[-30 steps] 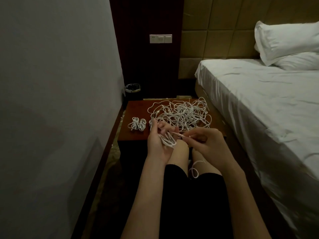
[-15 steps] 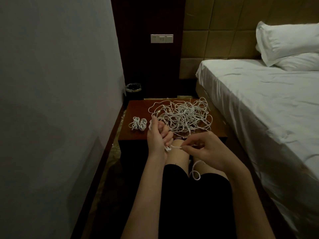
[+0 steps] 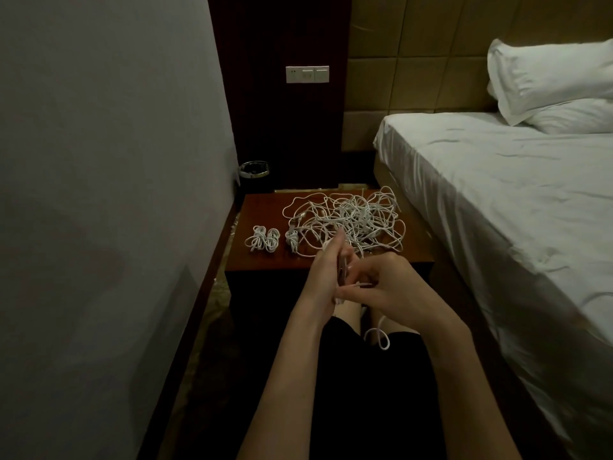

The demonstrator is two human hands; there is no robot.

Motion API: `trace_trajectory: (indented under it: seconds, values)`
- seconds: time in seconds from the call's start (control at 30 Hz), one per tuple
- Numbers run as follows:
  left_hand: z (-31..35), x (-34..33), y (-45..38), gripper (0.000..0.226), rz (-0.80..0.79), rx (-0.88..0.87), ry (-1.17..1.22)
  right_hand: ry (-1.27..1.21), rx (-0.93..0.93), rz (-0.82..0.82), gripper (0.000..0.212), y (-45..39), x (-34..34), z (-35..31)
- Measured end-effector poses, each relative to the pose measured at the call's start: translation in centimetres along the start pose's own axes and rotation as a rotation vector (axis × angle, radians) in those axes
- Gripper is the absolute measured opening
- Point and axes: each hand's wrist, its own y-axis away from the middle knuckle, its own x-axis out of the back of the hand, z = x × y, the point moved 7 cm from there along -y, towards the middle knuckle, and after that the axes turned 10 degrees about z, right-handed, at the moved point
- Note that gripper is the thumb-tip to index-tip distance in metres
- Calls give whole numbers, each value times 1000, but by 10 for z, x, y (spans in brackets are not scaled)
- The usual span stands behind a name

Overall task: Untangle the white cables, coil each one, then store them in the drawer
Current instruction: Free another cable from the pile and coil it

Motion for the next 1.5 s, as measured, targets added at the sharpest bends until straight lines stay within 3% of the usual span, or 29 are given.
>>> trace_trajectory:
  seconds: [0.1, 0.17, 0.3, 0.47, 0.63, 0.77, 0.9, 1.07, 1.2, 1.3, 1.4, 1.5]
  values:
    - [12, 8, 3, 46, 84, -54, 168, -151, -22, 22, 20, 2, 8, -4]
    - [21, 18, 6, 47, 119, -93, 245, -252, -27, -32, 6, 4, 15, -4]
    - [24, 21, 6, 47, 133, -109, 184, -371, -10, -17, 13, 8, 30, -4]
    - [9, -2, 8, 49, 1, -93, -203, -242, 12, -9, 4, 3, 13, -11]
    - [2, -11, 15, 48, -105, 1, -299, -128, 49, 88, 4, 3, 16, -11]
    - [0, -19, 24, 46, -211, 93, -265, -107, 13, 166, 18, 3, 22, -4]
    - [0, -14, 23, 49, -265, 123, -230, -326, -4, 62, 6, 8, 32, 1]
    - [-6, -22, 29, 56, -400, 164, -271, -351, 89, 275, 10, 5, 42, -5]
    - [-7, -29, 38, 61, -517, 221, -184, -440, 46, 365, 12, 2, 38, -2]
    - [-11, -32, 40, 49, -566, 239, -186, -433, 11, 358, 14, 1, 39, 3]
    - [-12, -37, 45, 43, -645, 228, -175, -575, -86, 336, 32, 0, 37, 9]
    - [-7, -36, 41, 48, -607, 184, -127, -652, -171, 290, 25, 2, 37, 16]
